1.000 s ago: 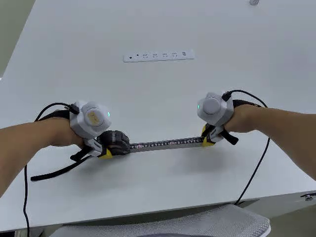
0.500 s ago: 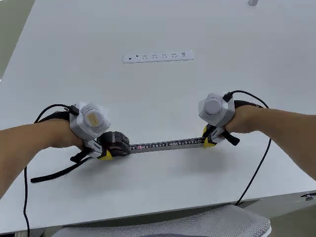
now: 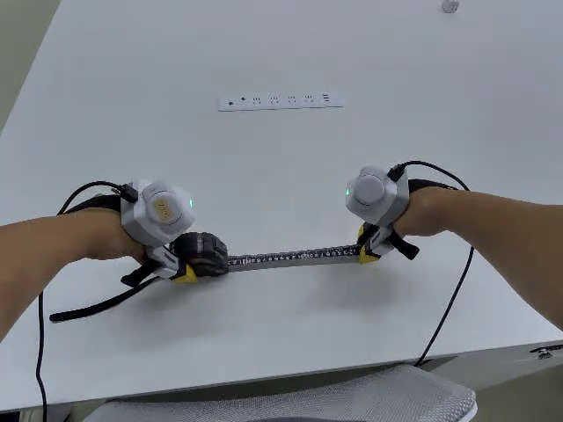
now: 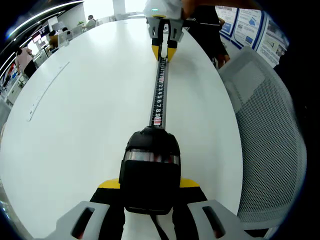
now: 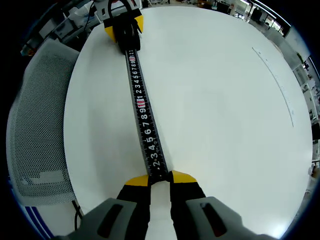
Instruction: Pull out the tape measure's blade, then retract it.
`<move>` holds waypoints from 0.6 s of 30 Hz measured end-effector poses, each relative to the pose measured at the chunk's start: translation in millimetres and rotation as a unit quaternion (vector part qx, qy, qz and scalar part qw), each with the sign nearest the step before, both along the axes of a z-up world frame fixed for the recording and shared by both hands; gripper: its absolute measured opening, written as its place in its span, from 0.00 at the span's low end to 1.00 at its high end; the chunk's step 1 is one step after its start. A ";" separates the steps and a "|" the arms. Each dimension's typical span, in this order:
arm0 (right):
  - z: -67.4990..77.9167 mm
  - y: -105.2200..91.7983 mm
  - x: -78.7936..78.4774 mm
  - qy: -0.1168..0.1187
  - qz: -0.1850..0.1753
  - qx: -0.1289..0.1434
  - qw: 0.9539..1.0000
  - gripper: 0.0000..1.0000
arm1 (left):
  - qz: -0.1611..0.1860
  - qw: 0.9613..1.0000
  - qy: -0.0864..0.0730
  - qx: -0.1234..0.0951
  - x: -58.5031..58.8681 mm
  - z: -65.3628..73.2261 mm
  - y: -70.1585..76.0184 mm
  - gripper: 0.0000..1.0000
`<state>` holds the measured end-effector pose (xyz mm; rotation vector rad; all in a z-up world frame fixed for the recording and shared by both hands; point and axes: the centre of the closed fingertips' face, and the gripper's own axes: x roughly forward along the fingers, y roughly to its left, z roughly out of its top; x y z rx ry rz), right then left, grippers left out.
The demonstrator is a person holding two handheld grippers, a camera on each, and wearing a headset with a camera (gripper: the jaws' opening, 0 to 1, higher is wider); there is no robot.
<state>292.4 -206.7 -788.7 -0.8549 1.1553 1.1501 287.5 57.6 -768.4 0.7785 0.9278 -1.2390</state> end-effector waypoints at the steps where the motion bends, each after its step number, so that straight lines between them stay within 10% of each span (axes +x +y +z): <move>1: 0.0 -0.1 0.0 0.000 -0.001 0.001 1.000 0.13 | 0.000 1.000 0.000 0.000 -0.1 0.2 -0.2 0.33; 18: 4.7 1.2 -5.0 -0.005 0.006 0.000 1.000 0.14 | -0.001 1.000 0.001 0.000 -1.2 1.7 -1.9 0.33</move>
